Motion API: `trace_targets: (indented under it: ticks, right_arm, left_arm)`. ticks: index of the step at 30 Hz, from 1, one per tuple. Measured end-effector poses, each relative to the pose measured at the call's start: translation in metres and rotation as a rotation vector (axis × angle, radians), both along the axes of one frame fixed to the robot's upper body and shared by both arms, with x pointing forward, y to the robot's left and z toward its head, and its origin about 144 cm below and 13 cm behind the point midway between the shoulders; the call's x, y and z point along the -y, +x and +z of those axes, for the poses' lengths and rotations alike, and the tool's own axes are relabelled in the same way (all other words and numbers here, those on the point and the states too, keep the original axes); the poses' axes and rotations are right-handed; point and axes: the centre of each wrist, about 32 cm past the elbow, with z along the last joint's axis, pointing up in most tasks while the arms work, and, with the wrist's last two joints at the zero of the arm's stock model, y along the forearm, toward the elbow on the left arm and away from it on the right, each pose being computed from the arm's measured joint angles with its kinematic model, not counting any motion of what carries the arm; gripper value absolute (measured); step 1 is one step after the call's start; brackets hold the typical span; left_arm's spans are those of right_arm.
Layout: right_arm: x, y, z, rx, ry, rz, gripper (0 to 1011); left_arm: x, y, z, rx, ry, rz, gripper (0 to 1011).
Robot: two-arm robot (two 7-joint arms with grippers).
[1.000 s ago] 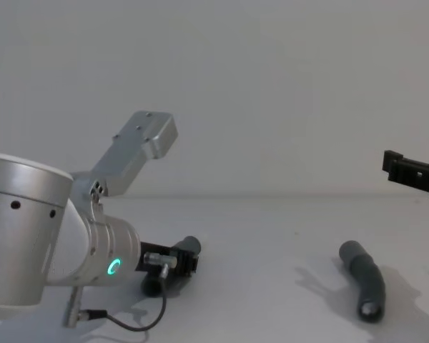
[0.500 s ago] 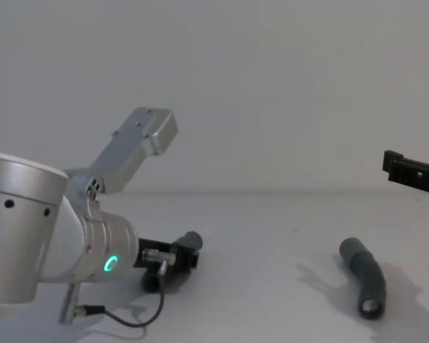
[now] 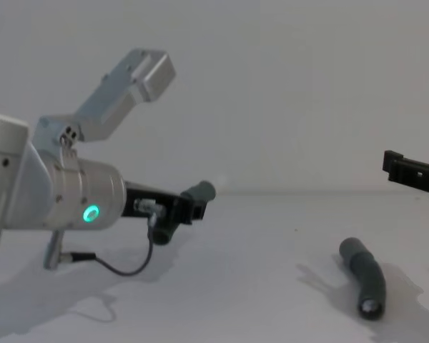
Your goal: Use both hands to pick up one end of the pipe from the table, align the ends, and insert them.
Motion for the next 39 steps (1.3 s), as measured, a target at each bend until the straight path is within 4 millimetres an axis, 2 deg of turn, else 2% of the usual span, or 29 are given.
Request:
trace_targets:
  ticks: [21,39]
  right_arm:
    - [0.0,0.0,0.0,0.0,0.0,0.0,1002]
    - [0.0,0.0,0.0,0.0,0.0,0.0,1002]
  left_arm:
    - [-0.029,0.014,0.041,0.009,0.082,-0.325,327]
    - [-0.053,0.035,0.066,-0.15,0.221,-0.635,327]
